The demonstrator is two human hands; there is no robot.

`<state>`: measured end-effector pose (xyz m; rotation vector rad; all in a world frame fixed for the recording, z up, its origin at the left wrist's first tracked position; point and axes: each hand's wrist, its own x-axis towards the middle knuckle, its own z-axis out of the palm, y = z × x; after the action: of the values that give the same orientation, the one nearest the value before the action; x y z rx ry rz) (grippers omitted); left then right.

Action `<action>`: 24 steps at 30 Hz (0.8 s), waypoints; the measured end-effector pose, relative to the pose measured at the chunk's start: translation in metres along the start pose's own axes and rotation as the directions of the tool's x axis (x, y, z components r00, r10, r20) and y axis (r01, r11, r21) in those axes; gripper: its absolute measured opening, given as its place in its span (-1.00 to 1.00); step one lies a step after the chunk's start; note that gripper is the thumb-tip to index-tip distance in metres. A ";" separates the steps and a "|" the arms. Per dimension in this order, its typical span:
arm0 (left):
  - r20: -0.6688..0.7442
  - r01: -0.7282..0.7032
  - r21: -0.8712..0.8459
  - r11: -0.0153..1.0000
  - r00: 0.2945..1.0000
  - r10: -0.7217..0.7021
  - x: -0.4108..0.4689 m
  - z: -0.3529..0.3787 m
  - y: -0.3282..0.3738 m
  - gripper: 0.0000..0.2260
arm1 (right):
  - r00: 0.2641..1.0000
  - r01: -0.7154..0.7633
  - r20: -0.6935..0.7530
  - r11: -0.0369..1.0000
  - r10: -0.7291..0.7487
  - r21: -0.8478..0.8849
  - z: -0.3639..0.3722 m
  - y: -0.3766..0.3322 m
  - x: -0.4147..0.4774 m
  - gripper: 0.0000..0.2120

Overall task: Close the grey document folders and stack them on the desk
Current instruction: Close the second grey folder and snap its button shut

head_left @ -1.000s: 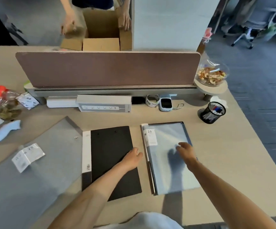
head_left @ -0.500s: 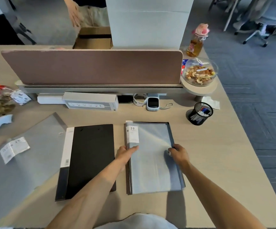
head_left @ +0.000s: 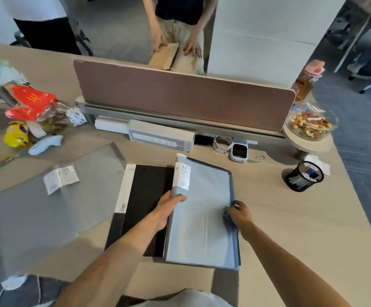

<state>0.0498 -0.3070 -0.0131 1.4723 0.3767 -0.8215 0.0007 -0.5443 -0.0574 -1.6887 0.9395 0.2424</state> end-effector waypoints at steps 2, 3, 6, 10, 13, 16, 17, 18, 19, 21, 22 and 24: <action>-0.069 -0.007 0.002 1.000 0.998 0.007 -0.006 -0.036 -0.002 -0.67 | 1.000 0.008 0.020 0.999 -0.008 -0.035 0.034 -0.010 -0.006 -0.57; -0.112 -0.012 0.013 1.000 0.994 0.014 -0.008 -0.050 -0.004 -0.66 | 1.000 0.005 0.030 0.998 -0.003 -0.065 0.049 -0.014 -0.009 -0.56; -0.252 -0.049 0.087 0.995 0.965 0.070 -0.012 -0.097 -0.006 -0.66 | 0.997 0.006 0.071 0.993 0.002 -0.117 0.100 -0.023 -0.018 -0.53; -0.292 -0.042 0.204 0.978 0.951 0.102 -0.006 -0.145 -0.009 -0.46 | 0.999 0.024 0.051 0.981 -0.015 -0.191 0.150 -0.031 -0.027 -0.53; -0.299 -0.025 0.384 0.923 0.943 0.150 0.011 -0.173 -0.016 -0.40 | 1.000 0.019 0.002 0.969 -0.019 -0.245 0.167 -0.036 -0.031 -0.60; -0.286 -0.014 0.396 0.918 0.948 0.137 0.014 -0.186 -0.014 -0.58 | 0.999 0.015 -0.025 0.964 -0.022 -0.264 0.174 -0.037 -0.036 -0.63; -0.286 0.004 0.372 0.928 0.952 0.111 0.014 -0.188 -0.014 -0.59 | 0.999 0.017 -0.035 0.965 -0.027 -0.262 0.175 -0.037 -0.038 -0.63; -0.285 0.028 0.348 0.937 0.955 0.077 0.014 -0.190 -0.015 -0.57 | 0.999 0.026 -0.039 0.967 -0.037 -0.255 0.176 -0.035 -0.039 -0.63; -0.268 0.029 0.333 0.943 0.961 0.065 0.015 -0.190 -0.016 -0.55 | 0.999 0.028 -0.038 0.969 -0.038 -0.244 0.177 -0.036 -0.043 -0.66; -0.228 0.019 0.335 0.942 0.972 0.062 0.019 -0.191 -0.020 -0.53 | 0.999 0.024 -0.024 0.975 -0.030 -0.222 0.176 -0.036 -0.047 -0.70; -0.214 0.017 0.331 0.944 0.975 0.058 0.018 -0.190 -0.020 -0.55 | 0.999 0.027 -0.015 0.978 -0.031 -0.209 0.174 -0.036 -0.048 -0.71; -0.187 -0.003 0.310 0.951 0.980 0.064 0.018 -0.186 -0.019 -0.64 | 0.999 0.034 0.013 0.982 -0.032 -0.184 0.169 -0.038 -0.049 -0.73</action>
<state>0.0962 -0.1311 -0.0582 1.8553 0.3799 -0.7337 0.0451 -0.3700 -0.0588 -1.8688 0.9030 0.3237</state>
